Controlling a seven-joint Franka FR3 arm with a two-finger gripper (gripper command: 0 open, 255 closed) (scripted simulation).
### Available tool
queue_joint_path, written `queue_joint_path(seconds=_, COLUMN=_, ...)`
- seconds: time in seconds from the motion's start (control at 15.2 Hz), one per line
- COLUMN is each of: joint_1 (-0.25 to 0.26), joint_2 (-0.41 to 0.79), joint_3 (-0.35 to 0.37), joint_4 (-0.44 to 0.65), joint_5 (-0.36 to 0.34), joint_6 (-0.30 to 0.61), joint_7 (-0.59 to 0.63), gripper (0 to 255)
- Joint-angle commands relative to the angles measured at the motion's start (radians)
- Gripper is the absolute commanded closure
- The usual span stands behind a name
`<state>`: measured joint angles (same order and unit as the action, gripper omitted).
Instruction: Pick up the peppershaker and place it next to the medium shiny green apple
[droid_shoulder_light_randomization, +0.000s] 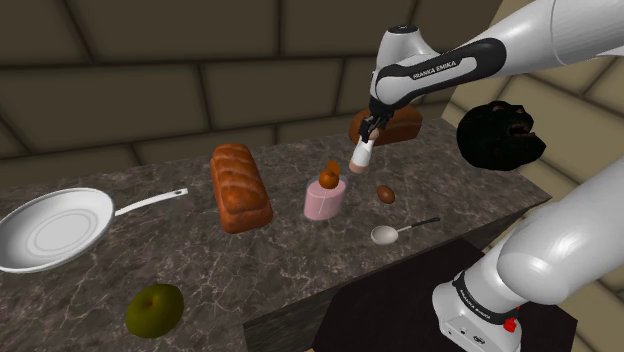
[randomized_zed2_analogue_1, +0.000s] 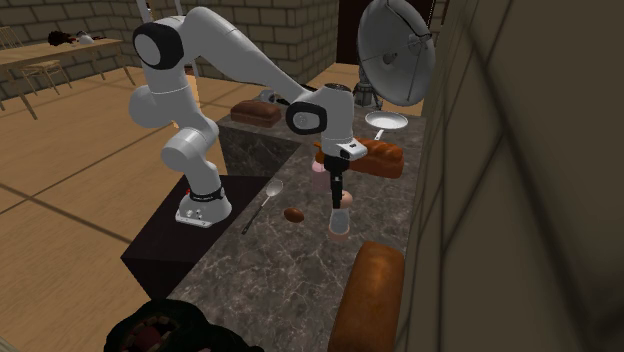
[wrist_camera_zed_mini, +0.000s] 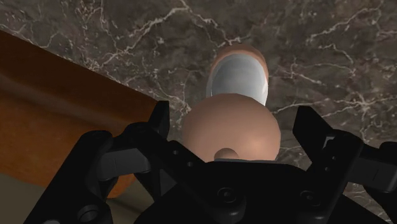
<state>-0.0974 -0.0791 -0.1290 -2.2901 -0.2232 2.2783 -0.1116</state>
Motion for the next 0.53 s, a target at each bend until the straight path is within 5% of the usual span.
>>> queue_joint_path(seconds=0.0, joint_1=0.000, joint_2=0.000, joint_3=0.000, joint_4=0.000, joint_5=0.000, joint_6=0.000, joint_7=0.000, gripper=0)
queue_joint_path(seconds=0.07, joint_1=0.000, joint_2=0.000, joint_3=0.000, joint_4=0.000, joint_5=0.000, joint_6=0.000, joint_7=0.000, gripper=0)
queue_joint_path(seconds=0.13, joint_1=0.000, joint_2=0.000, joint_3=0.000, joint_4=0.000, joint_5=0.000, joint_6=0.000, joint_7=0.000, gripper=255)
queue_joint_path(seconds=0.46, joint_1=0.000, joint_2=0.000, joint_3=0.000, joint_4=0.000, joint_5=0.000, joint_6=0.000, joint_7=0.000, gripper=255)
